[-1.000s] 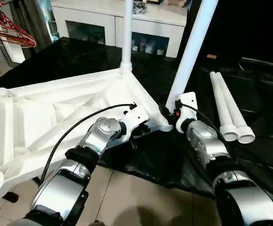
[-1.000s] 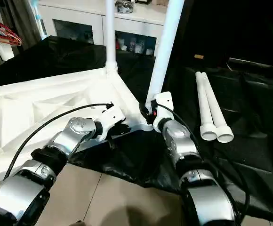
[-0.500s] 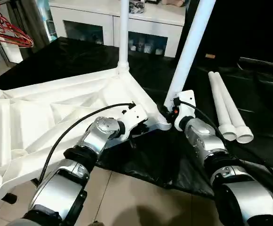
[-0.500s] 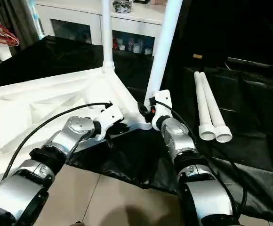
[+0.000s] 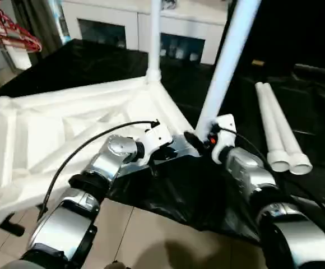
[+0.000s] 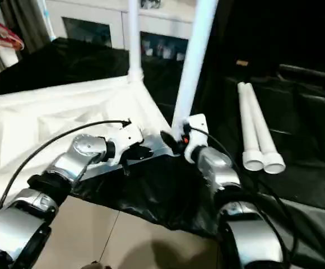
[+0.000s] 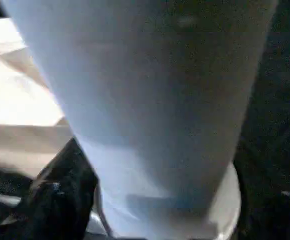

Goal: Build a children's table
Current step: Insert table leg to table base

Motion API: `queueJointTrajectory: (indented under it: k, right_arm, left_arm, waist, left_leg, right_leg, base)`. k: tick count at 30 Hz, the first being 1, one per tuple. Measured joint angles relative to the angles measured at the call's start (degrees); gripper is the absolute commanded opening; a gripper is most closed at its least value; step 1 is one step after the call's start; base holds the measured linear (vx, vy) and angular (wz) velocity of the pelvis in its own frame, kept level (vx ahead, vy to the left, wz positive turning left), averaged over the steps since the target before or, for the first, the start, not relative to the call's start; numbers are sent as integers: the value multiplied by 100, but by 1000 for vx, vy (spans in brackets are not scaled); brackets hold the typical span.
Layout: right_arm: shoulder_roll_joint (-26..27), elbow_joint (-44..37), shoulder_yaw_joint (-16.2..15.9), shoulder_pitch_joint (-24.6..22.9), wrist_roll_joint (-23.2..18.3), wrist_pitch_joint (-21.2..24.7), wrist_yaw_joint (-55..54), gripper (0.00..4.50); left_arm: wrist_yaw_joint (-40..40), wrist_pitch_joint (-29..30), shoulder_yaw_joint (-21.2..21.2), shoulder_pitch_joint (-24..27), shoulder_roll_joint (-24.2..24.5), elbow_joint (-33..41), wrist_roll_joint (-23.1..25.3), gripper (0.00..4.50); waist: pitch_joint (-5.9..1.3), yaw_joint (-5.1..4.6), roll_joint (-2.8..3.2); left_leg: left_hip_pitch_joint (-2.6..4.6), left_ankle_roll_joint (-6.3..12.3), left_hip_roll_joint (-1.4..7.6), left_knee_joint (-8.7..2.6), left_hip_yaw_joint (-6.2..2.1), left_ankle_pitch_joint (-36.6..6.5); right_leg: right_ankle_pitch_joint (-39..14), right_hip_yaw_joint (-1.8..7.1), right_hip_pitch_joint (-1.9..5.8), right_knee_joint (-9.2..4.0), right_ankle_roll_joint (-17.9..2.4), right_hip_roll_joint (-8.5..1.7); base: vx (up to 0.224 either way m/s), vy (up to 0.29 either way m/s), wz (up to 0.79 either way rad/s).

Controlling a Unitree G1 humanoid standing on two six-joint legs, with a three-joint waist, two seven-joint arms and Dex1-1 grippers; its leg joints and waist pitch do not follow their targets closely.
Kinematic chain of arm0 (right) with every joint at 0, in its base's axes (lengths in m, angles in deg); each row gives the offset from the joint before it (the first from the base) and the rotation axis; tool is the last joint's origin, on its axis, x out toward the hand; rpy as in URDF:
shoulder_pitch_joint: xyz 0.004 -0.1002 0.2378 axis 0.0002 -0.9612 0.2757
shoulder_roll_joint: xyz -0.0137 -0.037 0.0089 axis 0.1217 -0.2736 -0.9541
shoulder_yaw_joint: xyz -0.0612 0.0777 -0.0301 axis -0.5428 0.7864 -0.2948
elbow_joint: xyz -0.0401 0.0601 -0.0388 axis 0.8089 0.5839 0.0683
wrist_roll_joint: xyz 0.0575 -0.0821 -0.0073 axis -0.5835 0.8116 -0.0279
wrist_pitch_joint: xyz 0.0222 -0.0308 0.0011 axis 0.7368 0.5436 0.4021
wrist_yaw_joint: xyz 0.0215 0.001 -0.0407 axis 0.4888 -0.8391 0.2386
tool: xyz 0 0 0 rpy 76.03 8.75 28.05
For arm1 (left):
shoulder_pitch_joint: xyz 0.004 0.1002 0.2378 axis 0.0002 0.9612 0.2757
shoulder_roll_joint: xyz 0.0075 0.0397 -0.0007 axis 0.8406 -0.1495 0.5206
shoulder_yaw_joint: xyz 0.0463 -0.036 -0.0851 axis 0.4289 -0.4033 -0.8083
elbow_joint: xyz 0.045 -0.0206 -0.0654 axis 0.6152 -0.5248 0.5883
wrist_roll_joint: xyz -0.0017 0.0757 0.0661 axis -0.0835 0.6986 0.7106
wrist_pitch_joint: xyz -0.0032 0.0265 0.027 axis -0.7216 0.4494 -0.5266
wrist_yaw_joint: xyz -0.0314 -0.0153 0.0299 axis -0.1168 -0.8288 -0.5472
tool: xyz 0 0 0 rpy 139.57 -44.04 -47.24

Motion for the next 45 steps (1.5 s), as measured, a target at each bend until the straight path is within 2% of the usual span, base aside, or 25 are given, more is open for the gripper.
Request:
queueJointTrajectory:
  k: [5,8,11,18,19,21,22,24,33,38,42,45]
  right_arm:
    - [-315,-454,-232,-283,-8,-15,999,391]
    - [-555,-758,-432,-538,-10,-64,1735,391]
    - [-671,-966,-502,-698,-24,-56,2222,391]
    - [-993,-1604,-799,-1042,-185,196,3223,391]
    - [-1036,-1692,-838,-1081,-195,234,3346,376]
    - [-1087,-1798,-885,-1103,-199,297,3486,376]
    - [-1119,-1834,-895,-1108,-199,322,3576,348]
    - [-1145,-1878,-910,-1116,-198,338,3649,342]
    - [-1223,-2037,-1010,-1218,-182,399,3653,278]
    - [-1139,-2159,-991,-1320,-179,481,3434,274]
    - [-812,-1957,-691,-1298,-61,414,2275,274]
    - [-415,-1591,-397,-1138,-42,349,1090,274]
  left_arm:
    - [-532,-309,54,30,199,66,-64,0]
    - [-968,-522,87,127,337,133,-134,0]
    - [-1277,-542,114,165,407,195,-186,0]
    - [-1950,-659,209,276,569,300,-314,0]
    - [-2013,-680,213,286,578,311,-320,0]
    - [-2117,-688,222,293,599,331,-330,0]
    - [-2168,-688,230,296,607,340,-340,0]
    - [-2212,-688,230,304,610,353,-353,0]
    - [-2320,-685,248,342,629,405,-348,0]
    - [-2217,-675,234,342,599,360,-324,0]
    - [-1508,-432,120,203,348,48,-215,0]
    - [-873,-188,42,77,109,-160,-125,0]
  waist:
    - [2,88,1]
    - [2,124,1]
    - [3,134,3]
    - [4,162,2]
    - [4,177,3]
    - [4,197,4]
    - [4,211,4]
    - [3,225,4]
    - [2,233,8]
    - [0,233,11]
    - [-2,201,13]
    - [0,116,16]
  left_leg:
    - [-48,33,8,33,13,-4]
    - [-48,32,12,47,13,-5]
    - [-48,16,13,76,14,-12]
    - [-32,0,12,100,14,-22]
    - [-31,0,12,100,14,-22]
    - [-29,0,12,100,14,-22]
    - [-29,0,12,99,14,-22]
    - [-29,0,12,99,14,-22]
    - [-19,-1,11,101,14,-23]
    - [-6,-1,11,102,14,-23]
    - [41,-4,8,99,13,-23]
    - [58,-9,0,92,12,-20]
  right_leg:
    - [-33,11,-72,78,-39,0]
    - [-35,12,-71,84,-38,0]
    - [-34,24,-67,96,-37,0]
    - [-26,39,-46,104,-31,0]
    - [-26,39,-43,104,-31,0]
    - [-26,40,-43,105,-31,0]
    - [-27,39,-43,105,-30,0]
    - [-27,39,-43,105,-29,0]
    - [-27,39,-31,105,-29,0]
    - [-27,40,-20,105,-29,0]
    - [-27,46,19,105,-23,0]
    - [-32,54,28,101,-1,-1]
  base:
    - [0,0,0]
    - [0,0,0]
    - [0,0,0]
    - [0,0,0]
    - [0,0,0]
    - [0,0,0]
    - [0,0,0]
    - [0,0,0]
    - [0,0,0]
    - [0,0,0]
    - [0,0,0]
    - [0,0,0]
